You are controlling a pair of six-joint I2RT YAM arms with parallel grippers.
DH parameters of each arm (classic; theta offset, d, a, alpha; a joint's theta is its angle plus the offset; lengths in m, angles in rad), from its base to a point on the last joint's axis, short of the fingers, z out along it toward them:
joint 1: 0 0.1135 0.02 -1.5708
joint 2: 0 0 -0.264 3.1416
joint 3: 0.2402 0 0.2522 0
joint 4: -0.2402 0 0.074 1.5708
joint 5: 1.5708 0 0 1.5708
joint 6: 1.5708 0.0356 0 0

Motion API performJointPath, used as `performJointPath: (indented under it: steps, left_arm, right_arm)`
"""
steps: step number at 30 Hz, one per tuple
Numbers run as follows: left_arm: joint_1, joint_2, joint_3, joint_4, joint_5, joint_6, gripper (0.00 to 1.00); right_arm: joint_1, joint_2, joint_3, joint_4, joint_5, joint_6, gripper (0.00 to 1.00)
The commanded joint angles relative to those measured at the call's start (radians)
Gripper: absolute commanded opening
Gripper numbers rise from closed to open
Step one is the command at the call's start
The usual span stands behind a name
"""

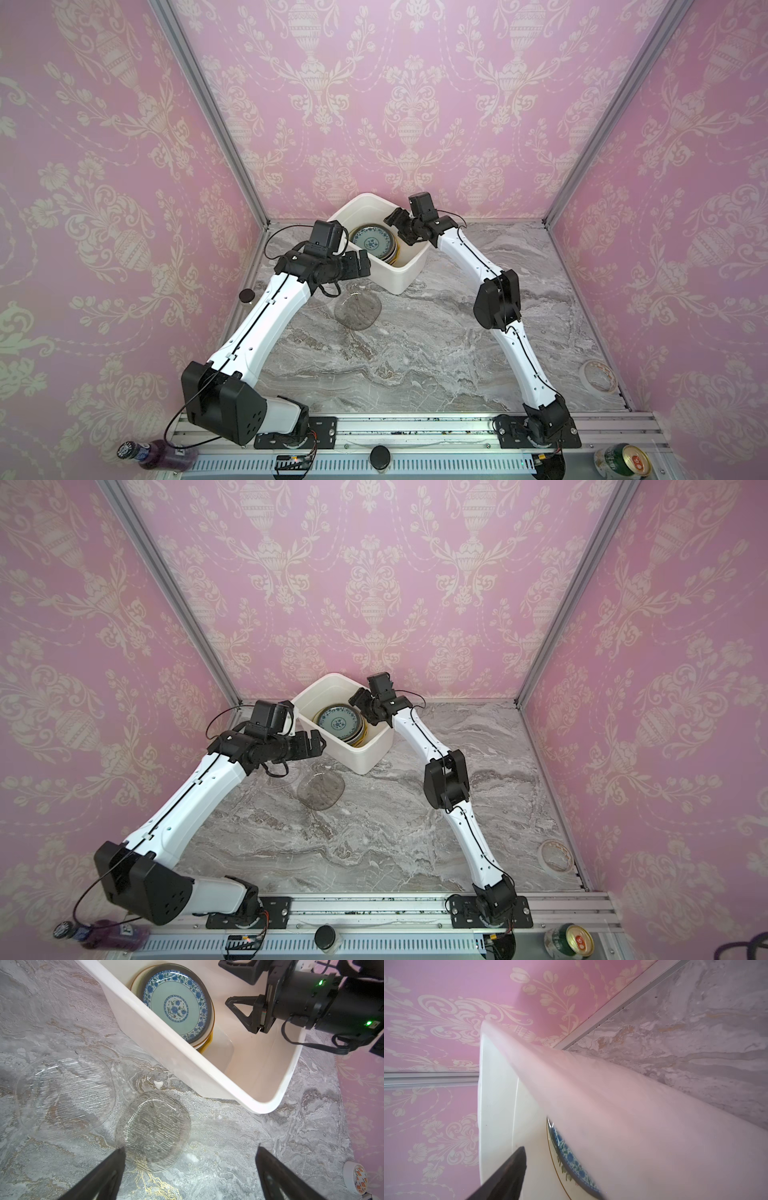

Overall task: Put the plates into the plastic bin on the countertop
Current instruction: 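Open the right gripper and raise it out of the bin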

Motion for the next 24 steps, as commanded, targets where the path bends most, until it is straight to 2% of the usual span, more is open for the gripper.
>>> performJointPath:
  steps: [1, 9, 16, 21, 24]
  left_arm:
    - [0.006, 0.017, 0.039, -0.010, 0.023, 0.010, 0.99]
    - [0.007, 0.014, 0.040, -0.007, 0.014, -0.007, 0.99]
    - [0.015, -0.085, 0.040, -0.095, -0.055, -0.043, 0.99]
    - [0.021, -0.172, 0.075, -0.252, -0.114, -0.053, 0.99]
    - [0.022, -0.226, 0.084, -0.320, -0.113, -0.067, 0.99]
  right_arm:
    - [0.008, 0.028, 0.012, -0.011, 0.014, -0.041, 0.79]
    - [0.008, -0.030, 0.029, 0.065, -0.032, -0.109, 0.78]
    - [0.020, -0.188, 0.026, 0.036, -0.099, -0.208, 0.78]
    - [0.043, -0.386, -0.127, 0.009, -0.138, -0.244, 0.77]
    - [0.067, -0.522, -0.255, 0.007, -0.128, -0.241, 0.77]
